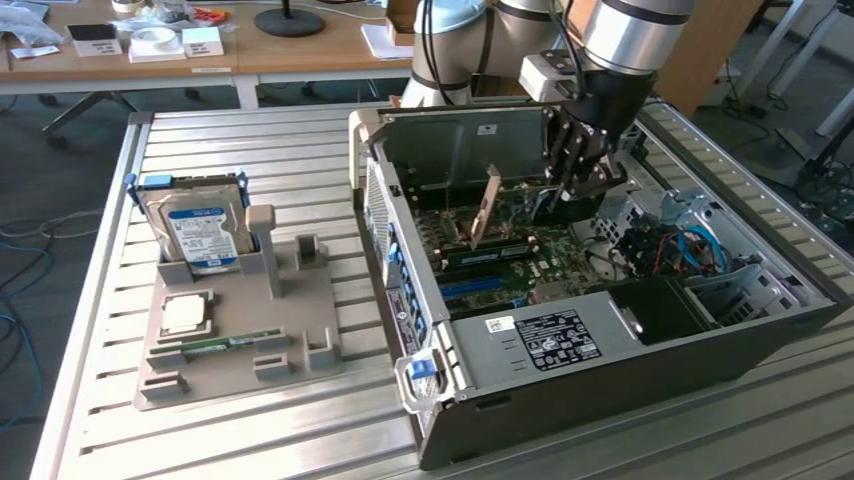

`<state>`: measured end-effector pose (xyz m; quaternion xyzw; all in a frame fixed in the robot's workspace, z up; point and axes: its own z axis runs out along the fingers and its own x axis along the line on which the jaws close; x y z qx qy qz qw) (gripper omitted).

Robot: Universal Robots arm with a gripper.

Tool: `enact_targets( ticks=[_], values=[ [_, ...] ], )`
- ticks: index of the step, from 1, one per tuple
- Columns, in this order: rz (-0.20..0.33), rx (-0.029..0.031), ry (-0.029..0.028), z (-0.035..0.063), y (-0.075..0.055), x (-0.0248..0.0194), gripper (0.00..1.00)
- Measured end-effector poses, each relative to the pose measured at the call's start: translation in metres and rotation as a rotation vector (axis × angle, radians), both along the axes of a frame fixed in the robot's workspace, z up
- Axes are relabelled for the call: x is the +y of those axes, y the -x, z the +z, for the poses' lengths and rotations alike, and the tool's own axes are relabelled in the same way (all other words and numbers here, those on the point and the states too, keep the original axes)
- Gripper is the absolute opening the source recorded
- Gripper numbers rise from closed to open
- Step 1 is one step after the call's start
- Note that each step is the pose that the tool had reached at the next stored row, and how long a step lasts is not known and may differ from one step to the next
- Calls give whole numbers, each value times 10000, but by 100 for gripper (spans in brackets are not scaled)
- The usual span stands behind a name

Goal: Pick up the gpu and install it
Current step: 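Insert the gpu into the slot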

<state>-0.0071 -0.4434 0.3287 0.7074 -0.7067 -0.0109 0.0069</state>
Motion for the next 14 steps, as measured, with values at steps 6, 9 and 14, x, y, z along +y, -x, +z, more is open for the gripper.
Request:
enact_targets(
  ticks=[6,9,14],
  values=[
    [1,0,-2,-7,0,0,27],
    [0,0,-1,-7,1,0,27],
    [-1,-1,-4,-19,3,0,27]
  ],
)
